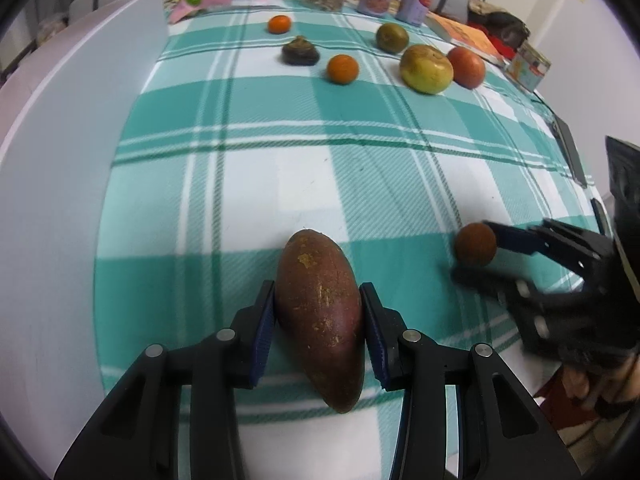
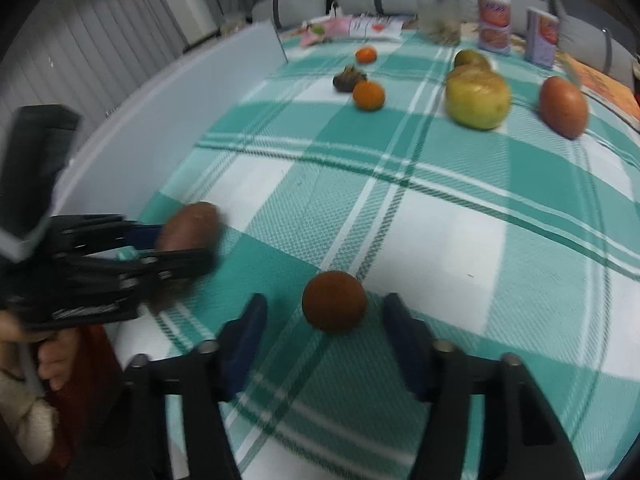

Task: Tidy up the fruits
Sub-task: 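Grasp the brown-orange round fruit with the right gripper while the left gripper lifts the sweet potato, then lower both held fruits into the white box and open both grippers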

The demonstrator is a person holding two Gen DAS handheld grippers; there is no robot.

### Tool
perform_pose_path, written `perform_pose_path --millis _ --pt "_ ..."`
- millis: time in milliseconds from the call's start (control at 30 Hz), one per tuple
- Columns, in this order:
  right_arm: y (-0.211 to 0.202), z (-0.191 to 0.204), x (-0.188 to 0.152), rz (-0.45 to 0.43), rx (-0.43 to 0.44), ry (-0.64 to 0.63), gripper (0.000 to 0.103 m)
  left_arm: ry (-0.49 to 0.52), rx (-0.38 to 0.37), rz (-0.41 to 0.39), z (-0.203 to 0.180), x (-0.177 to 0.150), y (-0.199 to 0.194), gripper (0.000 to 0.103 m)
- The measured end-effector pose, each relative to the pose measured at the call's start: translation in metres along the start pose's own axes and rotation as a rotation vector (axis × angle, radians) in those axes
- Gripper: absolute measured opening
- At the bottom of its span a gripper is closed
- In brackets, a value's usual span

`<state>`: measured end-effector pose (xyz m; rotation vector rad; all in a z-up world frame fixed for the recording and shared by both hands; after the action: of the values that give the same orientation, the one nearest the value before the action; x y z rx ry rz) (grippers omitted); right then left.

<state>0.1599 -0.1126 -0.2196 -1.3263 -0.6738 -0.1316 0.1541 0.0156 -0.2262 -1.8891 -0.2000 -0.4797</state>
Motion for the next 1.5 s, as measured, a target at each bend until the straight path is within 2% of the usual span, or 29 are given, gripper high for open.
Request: perform_pose_path --millis 33,133,200,300,367,400,500,600,633,733,800,933,967,1033,1067,1100,1167,1200,1267,1367,1500 --pt "0.001 -0.002 0.001 0.011 0.015 0.023 0.031 -0.007 -0.002 -0.005 0.001 -0.001 -0.002 0.042" --pt "-0.01 -0.005 0.003 0.027 0.047 0.062 0.03 -0.05 -0.038 -0.03 0.0 -0.003 -0.018 0.042" --pt "-0.027 0.002 0.014 0.031 0.067 0.06 0.03 -0.093 -0.113 -0.071 -0.004 0.0 -0.045 0.042" --pt "-0.056 0.026 0.045 0.008 0.123 0.049 0.03 -0.139 -0.206 -0.14 -0.001 0.016 -0.098 0.042" --pt "-0.075 0.055 0.075 -0.015 0.185 0.044 0.03 -0.161 -0.222 -0.196 0.014 0.03 -0.137 0.042" --pt "-0.084 0.074 0.091 -0.027 0.222 0.034 0.03 -0.177 -0.215 -0.232 0.029 0.039 -0.161 0.042" --pt "-0.096 0.137 0.127 -0.026 0.321 -0.021 0.03 -0.221 -0.158 -0.281 0.074 0.049 -0.2 0.042" --pt "-0.089 0.203 0.15 0.016 0.389 -0.098 0.031 -0.28 -0.015 -0.28 0.135 0.048 -0.211 0.042" --pt "-0.082 0.224 0.154 0.034 0.386 -0.136 0.031 -0.312 0.027 -0.265 0.158 0.044 -0.206 0.042" --pt "-0.052 0.272 0.158 0.109 0.35 -0.215 0.031 -0.411 0.093 -0.208 0.206 0.03 -0.185 0.042" --pt "-0.03 0.289 0.155 0.145 0.304 -0.248 0.031 -0.452 0.124 -0.176 0.226 0.019 -0.172 0.042" --pt "-0.007 0.307 0.158 0.148 0.201 -0.33 0.031 -0.526 0.16 -0.141 0.246 0.003 -0.156 0.042" --pt "-0.004 0.306 0.158 0.148 0.186 -0.337 0.031 -0.543 0.162 -0.146 0.249 0.0 -0.154 0.044" --pt "0.0 0.306 0.16 0.151 0.165 -0.337 0.033 -0.549 0.165 -0.163 0.251 0.001 -0.158 0.056" --pt "-0.001 0.303 0.163 0.135 0.16 -0.324 0.035 -0.548 0.176 -0.172 0.251 0.001 -0.161 0.069" --pt "-0.006 0.299 0.166 0.111 0.166 -0.308 0.037 -0.544 0.193 -0.19 0.25 0.001 -0.166 0.075" --pt "-0.021 0.29 0.172 0.058 0.18 -0.277 0.052 -0.519 0.217 -0.23 0.243 0.003 -0.178 0.076" --pt "-0.029 0.283 0.174 0.028 0.18 -0.261 0.058 -0.508 0.218 -0.243 0.241 0.005 -0.181 0.076" --pt "-0.049 0.261 0.173 -0.057 0.171 -0.223 0.076 -0.483 0.206 -0.283 0.226 0.009 -0.19 0.076" --pt "-0.073 0.209 0.153 -0.164 0.128 -0.167 0.09 -0.399 0.156 -0.366 0.18 0.016 -0.201 0.08" --pt "-0.072 0.116 0.092 -0.206 -0.016 -0.09 0.092 -0.251 0.091 -0.419 0.102 0.024 -0.196 0.086"
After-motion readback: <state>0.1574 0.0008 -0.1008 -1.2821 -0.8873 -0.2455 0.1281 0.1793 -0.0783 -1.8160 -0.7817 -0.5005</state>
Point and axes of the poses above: each gripper's, at about its wrist camera, not at the fingertips, and y roughly the way its jaws point, z to its left, x to its top, the point moved 7 cm from there along y, roughly the way its jaws point, and after that the axes turned 9 degrees about -x, right-handed, at the moved point
